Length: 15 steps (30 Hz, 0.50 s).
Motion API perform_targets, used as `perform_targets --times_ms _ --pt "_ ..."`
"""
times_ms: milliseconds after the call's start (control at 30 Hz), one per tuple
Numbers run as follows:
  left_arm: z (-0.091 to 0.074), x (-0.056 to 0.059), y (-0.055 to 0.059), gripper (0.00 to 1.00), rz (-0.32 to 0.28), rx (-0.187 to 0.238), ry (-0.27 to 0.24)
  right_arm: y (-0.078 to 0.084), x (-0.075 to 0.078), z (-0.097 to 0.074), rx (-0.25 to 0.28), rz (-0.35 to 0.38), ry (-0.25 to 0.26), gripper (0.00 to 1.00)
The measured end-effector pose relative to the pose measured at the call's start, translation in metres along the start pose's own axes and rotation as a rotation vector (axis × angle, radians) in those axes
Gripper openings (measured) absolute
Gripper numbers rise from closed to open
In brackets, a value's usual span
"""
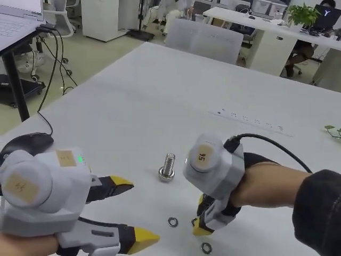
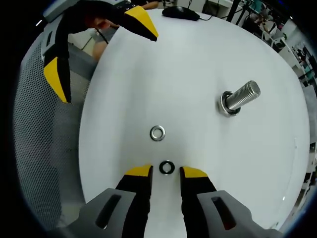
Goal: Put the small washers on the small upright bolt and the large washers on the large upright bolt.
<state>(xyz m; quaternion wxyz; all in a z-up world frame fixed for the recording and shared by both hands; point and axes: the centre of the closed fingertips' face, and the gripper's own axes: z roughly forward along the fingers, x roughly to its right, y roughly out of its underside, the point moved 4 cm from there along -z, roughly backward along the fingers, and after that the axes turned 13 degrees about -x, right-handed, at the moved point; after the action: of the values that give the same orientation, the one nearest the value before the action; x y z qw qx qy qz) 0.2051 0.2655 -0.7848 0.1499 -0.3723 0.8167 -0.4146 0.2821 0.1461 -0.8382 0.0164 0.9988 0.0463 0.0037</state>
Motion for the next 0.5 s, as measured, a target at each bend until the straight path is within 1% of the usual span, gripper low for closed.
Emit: perform_targets --times_ms 233,333,500 --pt "-0.0001 0.0007 -0.0011 0.60 -0.001 0.004 -0.001 0.0003 -0.0007 0.0001 -0.001 -0.006 0.002 0.22" --pt "-0.0001 0.0009 -0.0013 0.60 -0.002 0.005 -0.001 0.0014 -0.0006 0.0004 -0.006 -0.020 0.012 0.16" --pt "0.0002 0.0015 -0.0020 0.60 -0.001 0.005 -0.001 0.0014 0.0001 0.0000 -0.012 -0.026 0.017 0.15"
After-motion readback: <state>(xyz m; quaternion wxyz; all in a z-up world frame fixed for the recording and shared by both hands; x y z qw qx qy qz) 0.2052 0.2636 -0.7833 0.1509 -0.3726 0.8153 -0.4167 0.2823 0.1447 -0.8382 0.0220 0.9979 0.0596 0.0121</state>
